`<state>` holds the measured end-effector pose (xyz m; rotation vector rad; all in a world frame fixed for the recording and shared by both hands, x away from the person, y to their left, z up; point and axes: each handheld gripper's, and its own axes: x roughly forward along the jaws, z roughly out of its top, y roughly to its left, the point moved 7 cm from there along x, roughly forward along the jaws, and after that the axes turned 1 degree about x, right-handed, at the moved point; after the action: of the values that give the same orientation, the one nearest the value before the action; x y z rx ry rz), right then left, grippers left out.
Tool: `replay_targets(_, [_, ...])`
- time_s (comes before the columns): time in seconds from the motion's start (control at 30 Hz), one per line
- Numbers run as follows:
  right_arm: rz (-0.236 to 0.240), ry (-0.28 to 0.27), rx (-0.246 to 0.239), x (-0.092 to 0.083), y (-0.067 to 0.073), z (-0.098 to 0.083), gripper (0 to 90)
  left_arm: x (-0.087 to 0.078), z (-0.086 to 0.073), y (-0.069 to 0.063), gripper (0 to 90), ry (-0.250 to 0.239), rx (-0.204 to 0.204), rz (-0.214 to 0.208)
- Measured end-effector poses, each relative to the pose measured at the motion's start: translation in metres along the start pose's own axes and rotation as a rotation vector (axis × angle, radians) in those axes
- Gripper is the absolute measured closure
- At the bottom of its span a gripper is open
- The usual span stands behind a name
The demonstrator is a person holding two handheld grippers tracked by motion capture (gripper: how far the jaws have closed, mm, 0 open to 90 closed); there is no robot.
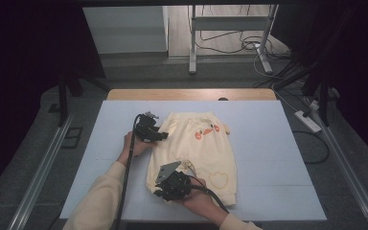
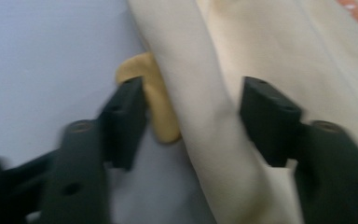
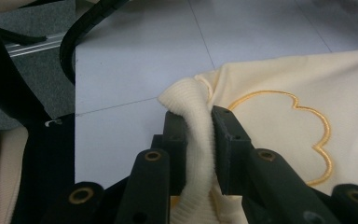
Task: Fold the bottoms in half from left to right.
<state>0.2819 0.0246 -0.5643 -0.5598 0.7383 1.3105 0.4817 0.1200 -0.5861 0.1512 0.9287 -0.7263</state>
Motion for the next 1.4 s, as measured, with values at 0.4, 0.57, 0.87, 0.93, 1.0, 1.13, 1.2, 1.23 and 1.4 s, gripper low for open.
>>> replay_targets(0.4, [0.007, -0.004, 0.000, -0.001, 0.000, 0.000, 75.7, -0.004, 0.002, -0.006, 80.5, -0.009, 0.000, -0.082])
replay_targets(0.57, [0.007, -0.008, -0.002, -0.001, 0.000, 0.000, 75.8, -0.008, 0.005, -0.007, 80.5, -0.027, -0.002, -0.094])
replay_targets(0.87, [0.012, -0.031, 0.006, -0.005, -0.001, 0.003, 76.5, -0.016, 0.009, -0.008, 80.8, -0.060, -0.018, -0.121])
replay_targets(0.93, [0.011, -0.039, 0.011, -0.007, 0.000, 0.004, 76.8, -0.020, 0.010, -0.008, 80.9, -0.065, -0.012, -0.119])
replay_targets(1.0, [0.012, -0.041, 0.006, -0.008, 0.000, 0.005, 76.9, -0.023, 0.011, -0.009, 80.9, -0.076, -0.012, -0.124])
replay_targets(1.13, [0.013, -0.043, 0.004, -0.010, 0.000, 0.005, 76.9, -0.028, 0.013, -0.010, 80.9, -0.091, -0.012, -0.132])
replay_targets(1.2, [0.011, -0.044, 0.003, -0.011, 0.000, 0.006, 77.0, -0.029, 0.014, -0.009, 80.9, -0.098, -0.016, -0.140])
replay_targets(1.23, [0.011, -0.049, 0.005, -0.011, 0.000, 0.006, 76.9, -0.030, 0.014, -0.009, 80.9, -0.101, -0.018, -0.143])
replay_targets(1.4, [0.012, -0.059, 0.006, -0.013, 0.000, 0.008, 77.0, -0.032, 0.015, -0.009, 81.0, -0.109, -0.022, -0.150])
